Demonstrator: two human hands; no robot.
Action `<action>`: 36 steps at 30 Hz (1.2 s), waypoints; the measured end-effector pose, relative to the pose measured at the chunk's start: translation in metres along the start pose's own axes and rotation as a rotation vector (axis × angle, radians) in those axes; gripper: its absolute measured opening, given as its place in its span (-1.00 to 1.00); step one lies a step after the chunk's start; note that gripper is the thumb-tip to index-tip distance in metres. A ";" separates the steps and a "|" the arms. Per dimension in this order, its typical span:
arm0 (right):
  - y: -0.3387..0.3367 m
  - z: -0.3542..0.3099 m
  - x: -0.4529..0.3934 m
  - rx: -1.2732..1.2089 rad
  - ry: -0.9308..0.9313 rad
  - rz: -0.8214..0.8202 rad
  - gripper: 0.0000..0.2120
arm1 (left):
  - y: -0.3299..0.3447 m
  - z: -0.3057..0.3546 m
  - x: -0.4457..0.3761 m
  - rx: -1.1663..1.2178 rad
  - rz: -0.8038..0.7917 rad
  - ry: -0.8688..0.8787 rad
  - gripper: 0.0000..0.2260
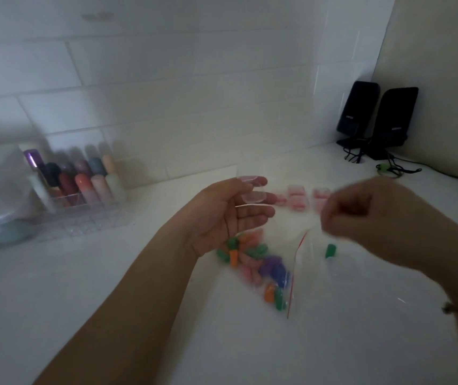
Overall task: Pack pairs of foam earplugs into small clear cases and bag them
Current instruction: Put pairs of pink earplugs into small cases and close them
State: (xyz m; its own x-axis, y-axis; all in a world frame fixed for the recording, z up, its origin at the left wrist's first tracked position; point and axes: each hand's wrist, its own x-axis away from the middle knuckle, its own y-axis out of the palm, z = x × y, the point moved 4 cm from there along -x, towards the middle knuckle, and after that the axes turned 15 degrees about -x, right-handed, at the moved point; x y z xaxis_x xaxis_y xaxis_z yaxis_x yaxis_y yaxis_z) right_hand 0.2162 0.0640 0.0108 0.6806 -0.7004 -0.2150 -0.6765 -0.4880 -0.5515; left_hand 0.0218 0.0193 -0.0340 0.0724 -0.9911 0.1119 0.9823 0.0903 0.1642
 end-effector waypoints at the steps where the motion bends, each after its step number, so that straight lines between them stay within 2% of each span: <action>1: 0.006 0.004 0.004 0.080 0.139 -0.220 -0.85 | -0.004 -0.002 -0.002 -0.001 0.048 -0.016 -0.81; 2: 0.014 0.006 0.008 0.162 0.223 -0.398 -0.88 | -0.008 -0.005 -0.004 -0.001 0.088 -0.036 -0.82; 3: 0.024 0.007 0.010 0.229 0.243 -0.507 -0.91 | -0.010 -0.008 -0.006 0.001 0.117 -0.056 -0.83; 4: 0.034 0.008 0.009 0.256 0.212 -0.538 -0.89 | -0.010 -0.010 -0.007 0.002 0.133 -0.072 -0.83; 8: 0.054 0.008 -0.002 0.294 0.066 -0.417 -0.81 | -0.011 -0.014 -0.010 -0.001 0.138 -0.085 -0.83; 13: 0.070 0.011 -0.003 0.240 0.063 -0.369 -0.85 | -0.011 -0.015 -0.011 0.016 0.134 -0.092 -0.83; 18: 0.078 0.016 -0.008 0.460 -0.022 -0.092 -0.78 | -0.010 -0.017 -0.012 0.015 0.139 -0.103 -0.82; 23: 0.094 0.016 -0.009 0.631 -0.042 0.014 -0.59 | -0.009 -0.018 -0.012 0.022 0.158 -0.104 -0.81; 28: 0.097 0.010 -0.007 0.673 -0.028 0.027 -0.66 | -0.008 -0.018 -0.012 0.015 0.169 -0.102 -0.80; 31: 0.096 0.009 -0.005 0.658 0.010 0.008 -0.62 | -0.007 -0.018 -0.011 0.018 0.172 -0.107 -0.80; 36: 0.095 0.015 -0.009 0.492 0.043 -0.008 -0.55 | -0.006 -0.017 -0.011 0.001 0.177 -0.111 -0.74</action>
State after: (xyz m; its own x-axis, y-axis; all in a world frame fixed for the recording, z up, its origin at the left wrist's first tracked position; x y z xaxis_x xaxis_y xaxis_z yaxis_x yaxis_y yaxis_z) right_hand 0.1503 0.0316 -0.0514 0.6661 -0.7235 -0.1813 -0.4507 -0.1968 -0.8707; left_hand 0.0179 0.0280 -0.0530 0.2238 -0.9429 0.2468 0.9558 0.2618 0.1335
